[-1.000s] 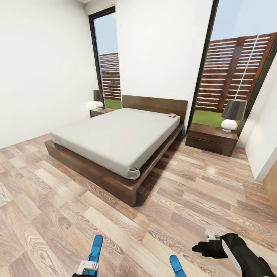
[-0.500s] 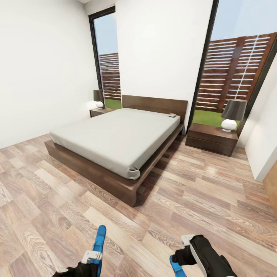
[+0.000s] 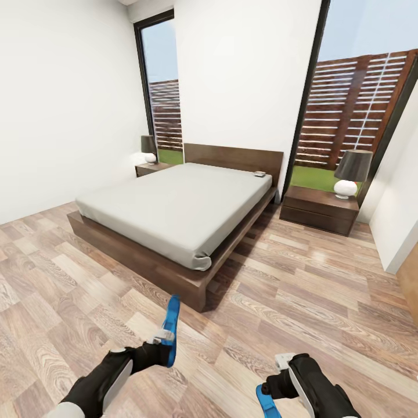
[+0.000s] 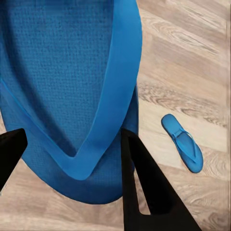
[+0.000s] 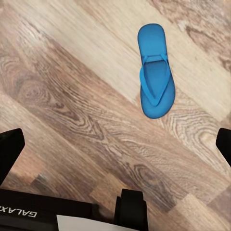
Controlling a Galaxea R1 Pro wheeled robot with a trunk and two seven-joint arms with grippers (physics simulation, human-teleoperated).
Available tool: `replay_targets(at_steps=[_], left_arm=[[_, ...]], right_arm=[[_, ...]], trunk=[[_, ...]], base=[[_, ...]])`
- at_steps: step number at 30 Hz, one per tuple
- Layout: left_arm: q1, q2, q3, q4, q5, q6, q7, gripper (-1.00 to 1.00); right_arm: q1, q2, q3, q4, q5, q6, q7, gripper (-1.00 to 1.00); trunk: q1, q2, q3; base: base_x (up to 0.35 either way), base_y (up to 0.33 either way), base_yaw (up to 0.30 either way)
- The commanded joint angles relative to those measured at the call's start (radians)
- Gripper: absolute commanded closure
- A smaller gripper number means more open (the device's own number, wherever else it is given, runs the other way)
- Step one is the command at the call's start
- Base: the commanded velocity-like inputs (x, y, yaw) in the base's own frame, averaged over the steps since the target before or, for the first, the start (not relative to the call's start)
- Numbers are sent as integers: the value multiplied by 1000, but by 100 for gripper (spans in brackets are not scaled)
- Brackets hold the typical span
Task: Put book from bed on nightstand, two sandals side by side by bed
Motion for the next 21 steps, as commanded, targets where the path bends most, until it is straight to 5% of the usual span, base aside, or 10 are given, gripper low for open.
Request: replay_targets(at_steps=[1,5,11,21], left_arm=[[-1,1,-4,-37,7,35,1,100],[-10,9,0,-142,34,165,-1,100],[-18,46,0,-166,172,216,-67,100],[-20,85,1,-168,204,219,-109,100]], right_arm=[[0,0,1,-1,10,4,8,-100],[0,-2,0,-4,9,3,11,-100],[0,-21,-1,-6,9,5,12,-100],[0,-166,-2,-6,5,5,38,-100]], trunk=[[0,0,-1],[0,0,-1],[0,0,-1],[0,0,-1]], base=[[0,0,0],[0,0,0],[0,0,0],[0,0,0]])
